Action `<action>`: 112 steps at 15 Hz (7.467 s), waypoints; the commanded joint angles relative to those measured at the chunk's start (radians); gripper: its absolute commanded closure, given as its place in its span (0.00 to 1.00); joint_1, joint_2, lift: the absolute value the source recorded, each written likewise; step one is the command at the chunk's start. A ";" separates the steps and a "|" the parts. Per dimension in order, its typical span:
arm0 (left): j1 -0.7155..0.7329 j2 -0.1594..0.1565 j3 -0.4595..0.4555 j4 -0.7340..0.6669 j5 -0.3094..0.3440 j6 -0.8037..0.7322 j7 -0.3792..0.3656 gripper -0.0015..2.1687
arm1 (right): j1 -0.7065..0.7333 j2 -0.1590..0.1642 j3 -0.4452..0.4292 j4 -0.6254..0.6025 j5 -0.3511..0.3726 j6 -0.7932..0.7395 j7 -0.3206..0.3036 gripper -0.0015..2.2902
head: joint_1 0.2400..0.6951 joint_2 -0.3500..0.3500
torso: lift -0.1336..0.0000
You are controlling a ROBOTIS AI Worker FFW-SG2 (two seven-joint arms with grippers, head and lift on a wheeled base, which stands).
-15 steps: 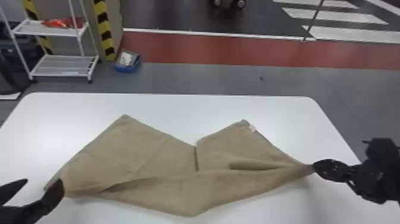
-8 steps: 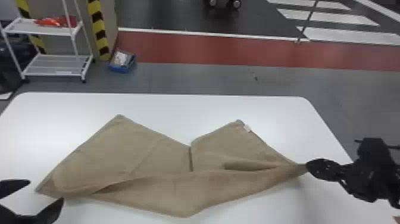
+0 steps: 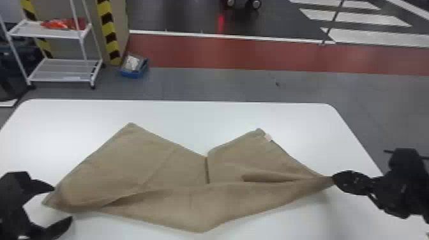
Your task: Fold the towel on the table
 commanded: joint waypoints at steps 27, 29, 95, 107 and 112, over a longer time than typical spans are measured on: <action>-0.510 0.060 -0.147 -0.037 -0.224 0.553 -0.091 0.81 | -0.460 0.052 0.255 0.043 -0.184 0.331 -0.293 0.74 | 0.99 0.47 | 0.11; -0.640 0.040 -0.177 0.104 -0.230 0.614 0.041 0.81 | -0.578 0.086 0.318 0.140 -0.180 0.331 -0.345 0.74 | 0.89 0.52 | 0.11; -0.255 -0.017 -0.156 0.019 -0.154 0.485 0.141 0.01 | -0.425 -0.049 0.175 0.391 0.129 0.018 -0.162 0.13 | 1.00 0.31 | 0.11; -0.068 -0.071 0.152 -0.163 0.498 0.335 0.374 0.01 | -0.178 0.158 0.052 0.015 -0.229 0.052 -0.437 0.10 | 1.00 0.40 | 0.11; 0.107 -0.071 0.166 -0.154 0.873 0.065 0.524 0.01 | 0.018 0.319 0.243 -0.155 -0.247 0.052 -0.770 0.08 | 1.00 0.53 | 0.11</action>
